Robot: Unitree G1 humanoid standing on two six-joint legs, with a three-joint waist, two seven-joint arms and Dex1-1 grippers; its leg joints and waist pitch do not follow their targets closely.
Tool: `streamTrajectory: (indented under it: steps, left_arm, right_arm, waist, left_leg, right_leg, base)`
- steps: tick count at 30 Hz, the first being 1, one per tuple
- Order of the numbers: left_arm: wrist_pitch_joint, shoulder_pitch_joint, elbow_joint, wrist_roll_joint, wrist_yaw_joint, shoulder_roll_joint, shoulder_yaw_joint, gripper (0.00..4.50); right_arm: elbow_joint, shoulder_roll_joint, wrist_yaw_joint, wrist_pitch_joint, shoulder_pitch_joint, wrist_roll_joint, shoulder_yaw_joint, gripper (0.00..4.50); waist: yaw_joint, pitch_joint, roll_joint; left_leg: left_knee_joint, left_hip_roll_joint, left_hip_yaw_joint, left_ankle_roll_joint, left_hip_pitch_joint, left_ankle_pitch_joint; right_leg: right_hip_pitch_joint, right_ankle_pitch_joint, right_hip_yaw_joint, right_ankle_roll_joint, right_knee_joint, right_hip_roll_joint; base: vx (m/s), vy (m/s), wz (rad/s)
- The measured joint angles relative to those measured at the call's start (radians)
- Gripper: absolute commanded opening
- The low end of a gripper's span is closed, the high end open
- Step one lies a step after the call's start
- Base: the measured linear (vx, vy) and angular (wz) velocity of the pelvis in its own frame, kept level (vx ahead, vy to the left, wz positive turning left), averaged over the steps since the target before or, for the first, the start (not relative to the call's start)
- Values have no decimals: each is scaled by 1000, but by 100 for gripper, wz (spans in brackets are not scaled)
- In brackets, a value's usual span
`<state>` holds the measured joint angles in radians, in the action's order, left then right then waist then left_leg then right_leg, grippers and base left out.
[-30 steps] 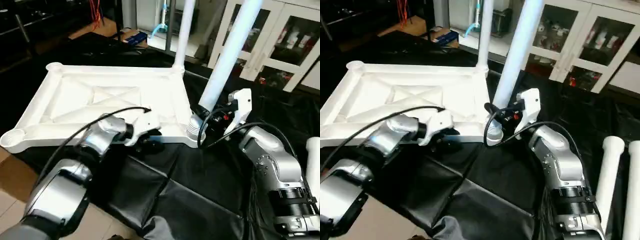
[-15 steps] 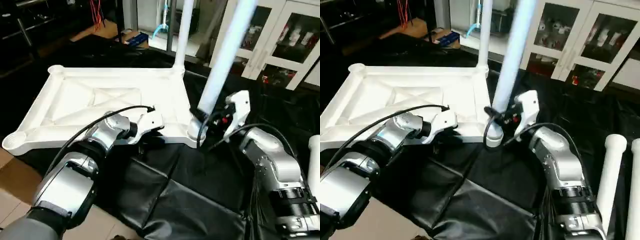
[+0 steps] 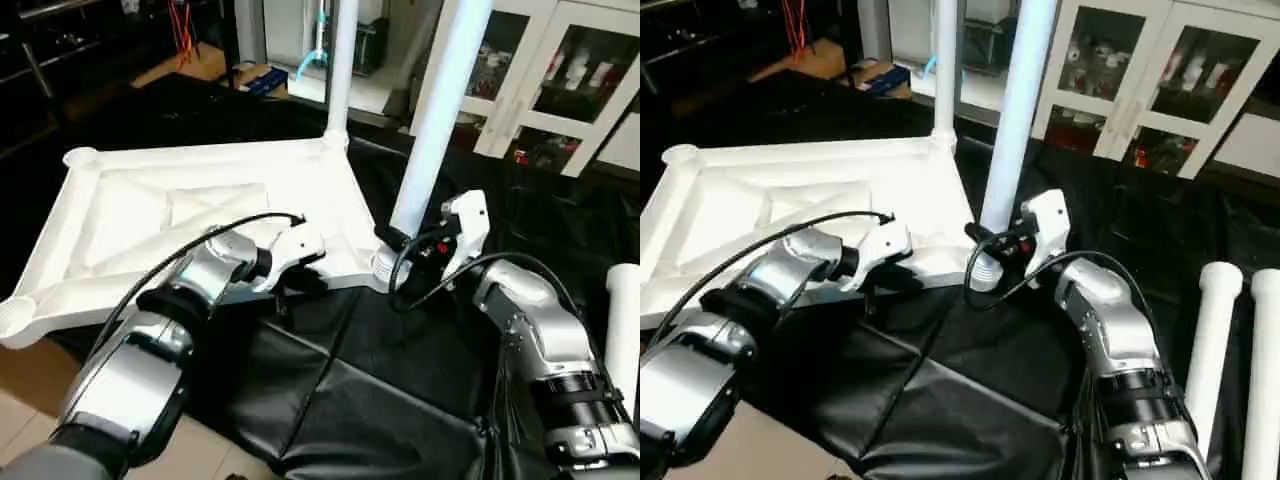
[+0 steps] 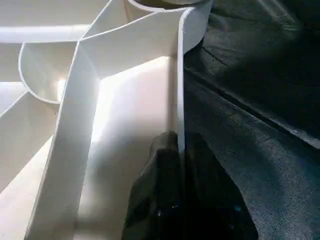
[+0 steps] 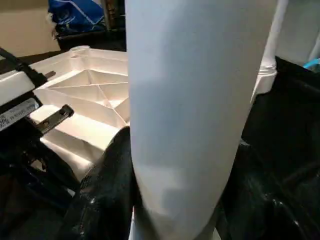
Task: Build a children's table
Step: Insert table leg to table base
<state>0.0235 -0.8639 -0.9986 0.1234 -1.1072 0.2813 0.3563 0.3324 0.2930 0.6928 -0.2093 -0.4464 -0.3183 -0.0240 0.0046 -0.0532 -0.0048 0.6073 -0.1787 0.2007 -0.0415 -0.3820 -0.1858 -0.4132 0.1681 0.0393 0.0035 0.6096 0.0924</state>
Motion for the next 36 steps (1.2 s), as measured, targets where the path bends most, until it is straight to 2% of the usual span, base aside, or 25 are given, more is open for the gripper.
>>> streamTrajectory:
  steps: [11, 17, 24, 28, 33, 36]
  left_arm:
    - [-24, 29, 61, 0, -40, 11, -3, 0]
    - [-38, 32, 72, 2, -41, 12, -4, 0]
    - [-45, 44, 88, 7, -48, 15, -4, 0]
    - [-48, 49, 89, 7, -48, 16, -4, 0]
    - [-57, 54, 94, 10, -48, 16, -4, 0]
    - [-63, 61, 104, 11, -48, 16, -4, 0]
  right_arm:
    - [63, 6, 50, 17, -40, 19, -27, 184]
    - [70, 39, 94, 15, -73, 76, -84, 184]
    - [108, 72, 168, -65, -138, 93, -121, 184]
    - [130, 42, 150, -73, -140, 89, -101, 184]
    - [153, 26, 129, -95, -131, 49, -58, 184]
    - [154, 23, 127, -112, -122, 31, -40, 184]
  waist:
    - [0, 0, 0]
    - [0, 1, 0]
    - [0, 4, 0]
    - [-1, 5, -1]
    - [-1, 10, -8]
    - [-2, 13, -8]
  left_leg:
    - [0, 0, 0, 0, 0, 0]
    - [0, 0, 0, 0, 0, 0]
    - [-1, 0, 0, 1, 4, 0]
    - [-3, 0, 0, 0, 10, -1]
    - [-5, 0, 0, 0, 12, -1]
    - [-7, 0, 0, 0, 13, -1]
  right_leg:
    - [0, 0, 0, 0, 0, 0]
    - [1, 0, 0, 0, -1, 0]
    - [5, 1, 1, -1, -3, 0]
    - [10, 2, 1, -1, -4, 0]
    - [12, 2, 1, 0, -7, 0]
    - [13, 2, 1, 0, -10, 0]
  base:
    - [0, 0, 0]
    - [0, 0, 0]
    - [0, 0, 0]
    - [0, 0, 0]
    - [0, 0, 0]
    - [0, 0, 0]
